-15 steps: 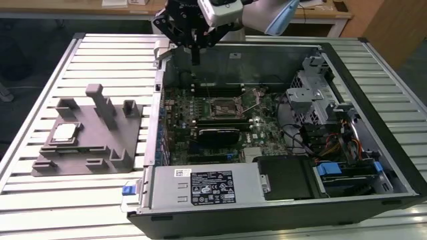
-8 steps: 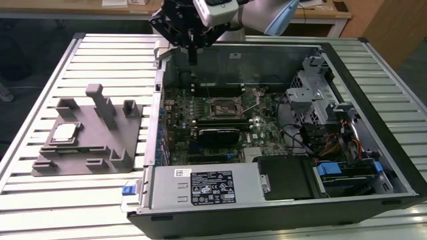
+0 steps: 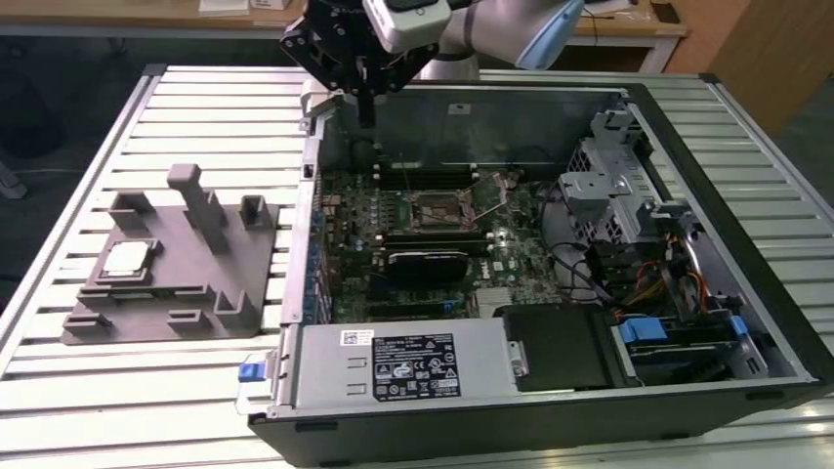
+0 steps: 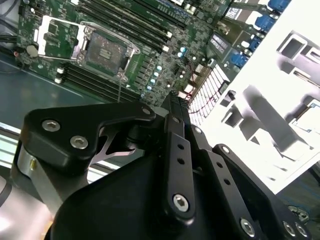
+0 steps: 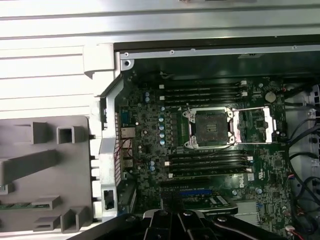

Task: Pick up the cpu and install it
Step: 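Reach for the cpu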

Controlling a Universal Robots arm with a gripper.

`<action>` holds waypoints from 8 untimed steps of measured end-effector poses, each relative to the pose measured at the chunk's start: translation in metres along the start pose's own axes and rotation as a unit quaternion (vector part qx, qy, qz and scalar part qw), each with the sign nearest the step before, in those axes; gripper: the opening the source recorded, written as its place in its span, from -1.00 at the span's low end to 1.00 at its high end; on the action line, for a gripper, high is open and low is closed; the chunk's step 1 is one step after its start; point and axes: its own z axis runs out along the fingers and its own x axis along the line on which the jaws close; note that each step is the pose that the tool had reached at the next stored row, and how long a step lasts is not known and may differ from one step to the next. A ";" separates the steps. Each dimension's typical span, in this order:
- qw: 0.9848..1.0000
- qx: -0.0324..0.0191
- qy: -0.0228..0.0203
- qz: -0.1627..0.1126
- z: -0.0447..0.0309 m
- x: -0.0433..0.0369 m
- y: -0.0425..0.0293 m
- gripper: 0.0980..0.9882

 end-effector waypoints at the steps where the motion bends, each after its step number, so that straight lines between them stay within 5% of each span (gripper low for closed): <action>1: 1.000 0.000 0.000 0.000 0.0000 0.0018 -0.0001 -0.98; 8: 1.000 0.000 0.000 0.000 0.0000 0.0091 -0.0007 -0.98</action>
